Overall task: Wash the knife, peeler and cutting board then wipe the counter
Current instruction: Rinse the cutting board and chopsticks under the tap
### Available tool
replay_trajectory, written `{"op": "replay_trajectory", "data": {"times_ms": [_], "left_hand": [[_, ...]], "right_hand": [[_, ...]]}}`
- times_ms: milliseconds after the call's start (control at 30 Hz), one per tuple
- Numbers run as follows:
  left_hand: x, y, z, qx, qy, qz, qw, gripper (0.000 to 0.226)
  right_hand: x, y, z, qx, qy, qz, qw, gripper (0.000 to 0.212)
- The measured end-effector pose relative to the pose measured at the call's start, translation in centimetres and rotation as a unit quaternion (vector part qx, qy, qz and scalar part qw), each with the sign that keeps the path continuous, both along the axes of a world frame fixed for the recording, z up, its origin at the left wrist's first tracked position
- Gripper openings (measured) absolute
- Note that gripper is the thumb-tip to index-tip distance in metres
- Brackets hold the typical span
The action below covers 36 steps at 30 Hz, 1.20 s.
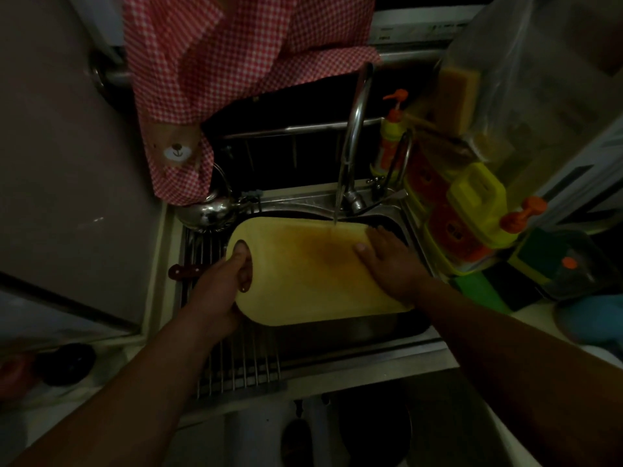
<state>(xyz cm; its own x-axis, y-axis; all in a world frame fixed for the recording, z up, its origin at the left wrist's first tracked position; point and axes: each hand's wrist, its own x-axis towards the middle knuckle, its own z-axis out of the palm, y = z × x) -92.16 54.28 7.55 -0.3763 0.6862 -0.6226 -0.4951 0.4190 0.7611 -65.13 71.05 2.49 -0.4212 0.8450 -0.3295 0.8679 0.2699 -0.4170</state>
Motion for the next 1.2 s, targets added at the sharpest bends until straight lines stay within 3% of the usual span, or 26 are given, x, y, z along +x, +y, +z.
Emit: {"op": "replay_trajectory", "data": {"times_ms": [133, 233, 333, 467, 567, 767, 933, 1033, 1200], "left_hand": [[1.0, 1.0, 0.5, -0.005, -0.012, 0.021, 1.0, 0.041], [2.4, 2.5, 1.4, -0.016, -0.017, 0.022, 1.0, 0.038], [4.1, 4.0, 2.5, -0.022, -0.034, -0.018, 0.999, 0.03], [6.3, 5.7, 3.8, -0.004, -0.057, -0.062, 0.996, 0.04], [7.0, 6.3, 4.2, 0.021, -0.039, -0.056, 0.997, 0.036], [7.0, 6.9, 4.5, 0.041, 0.006, -0.061, 0.997, 0.054], [6.3, 6.2, 4.0, 0.038, 0.05, -0.062, 0.996, 0.042], [6.0, 5.4, 2.6, 0.018, 0.057, -0.064, 0.996, 0.05], [8.7, 5.4, 2.3, 0.054, 0.1, -0.103, 0.988, 0.02]], "right_hand": [[1.6, -5.0, 3.0, 0.05, 0.108, 0.141, 0.983, 0.082], [2.9, -7.4, 3.0, 0.091, 0.141, 0.207, 0.964, 0.078], [3.1, -6.5, 2.5, 0.074, 0.192, 0.138, 0.969, 0.065], [2.6, -5.9, 2.4, 0.041, 0.198, 0.039, 0.979, 0.049], [1.9, -6.1, 3.0, 0.036, 0.204, -0.002, 0.978, 0.038], [0.7, -5.2, 4.1, 0.006, 0.186, -0.033, 0.982, 0.028], [-0.2, -2.4, 5.0, 0.03, 0.145, -0.04, 0.988, 0.029], [-0.4, -2.2, 5.9, 0.052, 0.127, -0.041, 0.99, 0.03], [-1.4, -2.1, 7.5, 0.08, 0.143, -0.06, 0.985, 0.027]]}}
